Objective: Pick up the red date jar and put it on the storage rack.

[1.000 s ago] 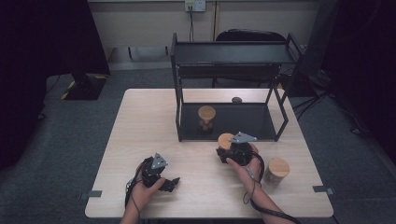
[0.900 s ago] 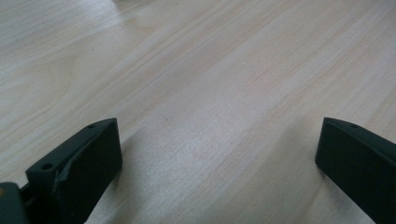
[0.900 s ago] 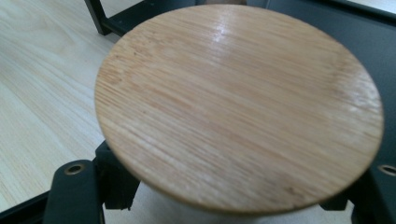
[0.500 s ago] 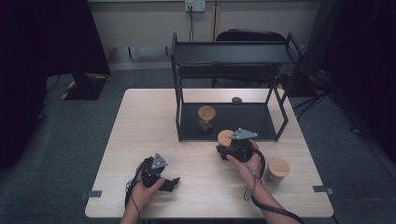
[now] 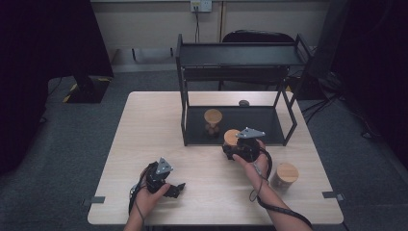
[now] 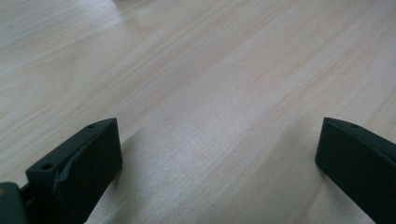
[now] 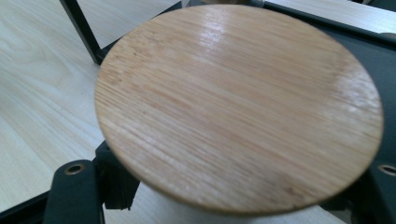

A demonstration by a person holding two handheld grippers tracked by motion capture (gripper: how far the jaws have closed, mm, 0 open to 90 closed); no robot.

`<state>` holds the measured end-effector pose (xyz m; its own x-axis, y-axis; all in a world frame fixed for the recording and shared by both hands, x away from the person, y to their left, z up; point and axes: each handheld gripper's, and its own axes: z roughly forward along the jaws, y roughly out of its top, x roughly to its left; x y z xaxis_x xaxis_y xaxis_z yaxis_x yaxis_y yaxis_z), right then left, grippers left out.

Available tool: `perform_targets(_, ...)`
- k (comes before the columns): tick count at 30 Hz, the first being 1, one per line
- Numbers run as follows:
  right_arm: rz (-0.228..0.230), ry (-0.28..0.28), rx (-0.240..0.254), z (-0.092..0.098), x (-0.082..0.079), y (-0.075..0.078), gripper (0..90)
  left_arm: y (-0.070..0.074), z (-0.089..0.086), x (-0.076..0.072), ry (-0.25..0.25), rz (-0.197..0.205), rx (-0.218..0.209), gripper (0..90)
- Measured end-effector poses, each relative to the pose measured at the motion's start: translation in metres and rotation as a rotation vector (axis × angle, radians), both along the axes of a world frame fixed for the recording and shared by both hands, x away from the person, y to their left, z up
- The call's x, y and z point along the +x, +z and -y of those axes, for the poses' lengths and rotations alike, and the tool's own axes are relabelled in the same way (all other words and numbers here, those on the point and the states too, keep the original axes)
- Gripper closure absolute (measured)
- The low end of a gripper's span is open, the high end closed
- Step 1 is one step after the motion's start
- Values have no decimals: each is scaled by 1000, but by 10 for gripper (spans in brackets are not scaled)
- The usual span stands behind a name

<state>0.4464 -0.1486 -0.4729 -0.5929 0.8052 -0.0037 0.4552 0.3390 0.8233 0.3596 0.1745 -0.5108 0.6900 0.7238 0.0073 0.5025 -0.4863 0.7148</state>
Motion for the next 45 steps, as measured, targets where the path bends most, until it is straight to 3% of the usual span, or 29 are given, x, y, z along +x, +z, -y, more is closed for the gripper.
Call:
perform_targets(20, 3, -33, 0, -2, 20, 11, 255, 0, 0, 0, 0, 0, 0, 2)
perform_targets(45, 2, -66, -10, -1, 42, 12, 255, 0, 0, 0, 0, 0, 0, 2)
